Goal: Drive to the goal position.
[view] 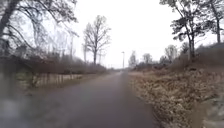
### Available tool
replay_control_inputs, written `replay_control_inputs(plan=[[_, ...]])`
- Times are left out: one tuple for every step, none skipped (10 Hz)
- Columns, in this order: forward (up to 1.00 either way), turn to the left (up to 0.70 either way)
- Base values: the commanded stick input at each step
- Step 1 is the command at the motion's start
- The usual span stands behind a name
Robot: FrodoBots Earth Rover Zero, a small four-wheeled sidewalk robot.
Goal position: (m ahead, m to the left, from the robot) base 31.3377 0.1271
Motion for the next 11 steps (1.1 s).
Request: replay_control_inputs(plan=[[0.7, 0.0], [0.7, 0.0], [0.7, 0.0], [0.7, 0.0], [0.7, 0.0], [0.7, 0.0], [0.7, 0.0], [0.7, 0.15], [0.7, 0.35], [0.7, 0.22], [0.7, 0.0]])
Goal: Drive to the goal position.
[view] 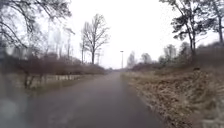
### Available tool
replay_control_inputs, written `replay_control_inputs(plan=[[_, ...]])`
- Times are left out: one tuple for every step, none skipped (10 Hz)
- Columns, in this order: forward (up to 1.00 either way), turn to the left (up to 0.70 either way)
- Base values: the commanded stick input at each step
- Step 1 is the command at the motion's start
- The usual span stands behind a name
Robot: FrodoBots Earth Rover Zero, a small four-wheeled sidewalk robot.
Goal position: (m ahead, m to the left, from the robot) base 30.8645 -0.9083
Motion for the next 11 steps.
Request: replay_control_inputs(plan=[[0.7, 0.0], [0.7, 0.0], [0.7, 0.0], [0.7, 0.0], [0.7, 0.0], [0.7, 0.0], [0.7, 0.0], [0.7, 0.0], [0.7, 0.0], [0.7, 0.0], [0.7, 0.0]])
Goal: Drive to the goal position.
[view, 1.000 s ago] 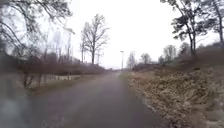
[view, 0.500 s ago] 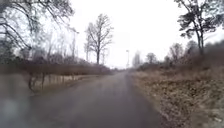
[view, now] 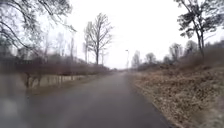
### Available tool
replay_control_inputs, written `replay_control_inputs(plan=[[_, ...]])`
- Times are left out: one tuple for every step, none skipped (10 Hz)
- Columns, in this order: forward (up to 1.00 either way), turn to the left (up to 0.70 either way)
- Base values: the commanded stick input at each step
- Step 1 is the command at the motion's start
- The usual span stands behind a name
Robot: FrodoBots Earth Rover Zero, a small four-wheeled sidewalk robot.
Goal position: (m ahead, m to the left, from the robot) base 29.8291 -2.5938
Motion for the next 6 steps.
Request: replay_control_inputs(plan=[[0.7, 0.0], [0.7, 0.0], [0.7, 0.0], [0.7, 0.0], [0.7, 0.0], [0.7, 0.0]])
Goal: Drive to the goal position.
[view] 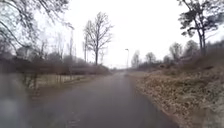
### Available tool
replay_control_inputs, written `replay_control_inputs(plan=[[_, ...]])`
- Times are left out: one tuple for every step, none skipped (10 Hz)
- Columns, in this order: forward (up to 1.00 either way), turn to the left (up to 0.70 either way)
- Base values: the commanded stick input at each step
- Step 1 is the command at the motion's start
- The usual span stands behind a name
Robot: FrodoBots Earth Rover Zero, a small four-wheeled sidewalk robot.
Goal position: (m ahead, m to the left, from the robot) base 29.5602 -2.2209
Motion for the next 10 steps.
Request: replay_control_inputs(plan=[[0.7, 0.0], [0.7, 0.0], [0.7, 0.0], [0.7, 0.0], [0.7, 0.0], [0.7, 0.0], [0.7, 0.0], [0.7, 0.0], [0.7, 0.0], [0.7, 0.0]])
